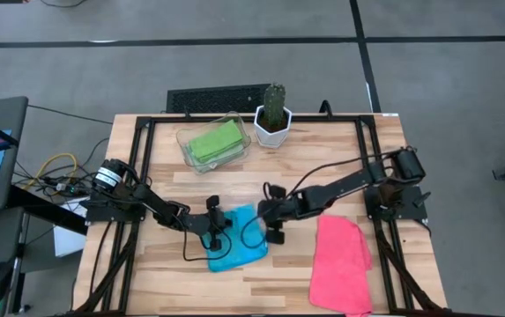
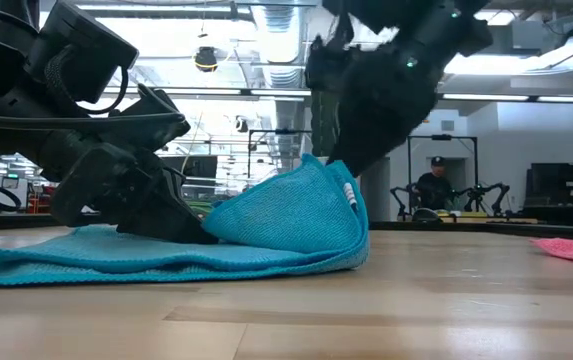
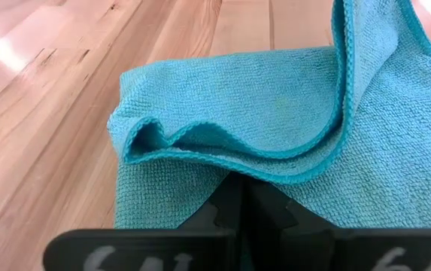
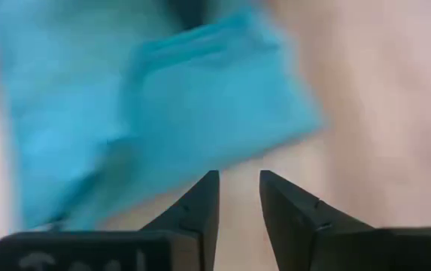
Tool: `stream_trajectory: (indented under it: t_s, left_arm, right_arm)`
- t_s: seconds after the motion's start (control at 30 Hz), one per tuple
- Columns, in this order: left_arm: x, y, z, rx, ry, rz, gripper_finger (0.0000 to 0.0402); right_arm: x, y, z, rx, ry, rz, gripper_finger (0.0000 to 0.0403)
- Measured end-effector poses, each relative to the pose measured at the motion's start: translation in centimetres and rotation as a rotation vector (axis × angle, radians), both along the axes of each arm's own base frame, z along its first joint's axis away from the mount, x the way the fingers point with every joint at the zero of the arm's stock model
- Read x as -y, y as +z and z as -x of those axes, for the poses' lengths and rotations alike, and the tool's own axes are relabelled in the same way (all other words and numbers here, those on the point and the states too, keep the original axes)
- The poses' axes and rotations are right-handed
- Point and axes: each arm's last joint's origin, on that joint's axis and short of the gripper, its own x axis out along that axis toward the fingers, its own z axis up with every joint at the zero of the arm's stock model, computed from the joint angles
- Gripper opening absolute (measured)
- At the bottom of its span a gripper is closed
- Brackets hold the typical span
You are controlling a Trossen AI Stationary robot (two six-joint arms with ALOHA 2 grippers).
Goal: Fold microfiber towels
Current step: Fold the blue microfiber towel
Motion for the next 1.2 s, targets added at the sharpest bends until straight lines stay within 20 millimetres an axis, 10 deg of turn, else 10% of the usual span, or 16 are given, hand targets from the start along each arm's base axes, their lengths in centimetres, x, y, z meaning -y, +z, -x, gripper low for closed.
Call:
stream_trajectory:
  t_s: [0.5, 1.2]
  left_arm:
    - [0.0, 0.1, -0.1, 0.011, 0.001, 0.005, 0.0000]
    - [0.0, 0.1, -0.1, 0.019, 0.007, 0.017, 0.0000]
  right_arm:
    - [-4.9, -0.9, -0.4, 0.100, 0.157, -0.080, 0.0118]
    - [-5.3, -0.1, -1.3, 0.263, 0.135, -0.082, 0.0118]
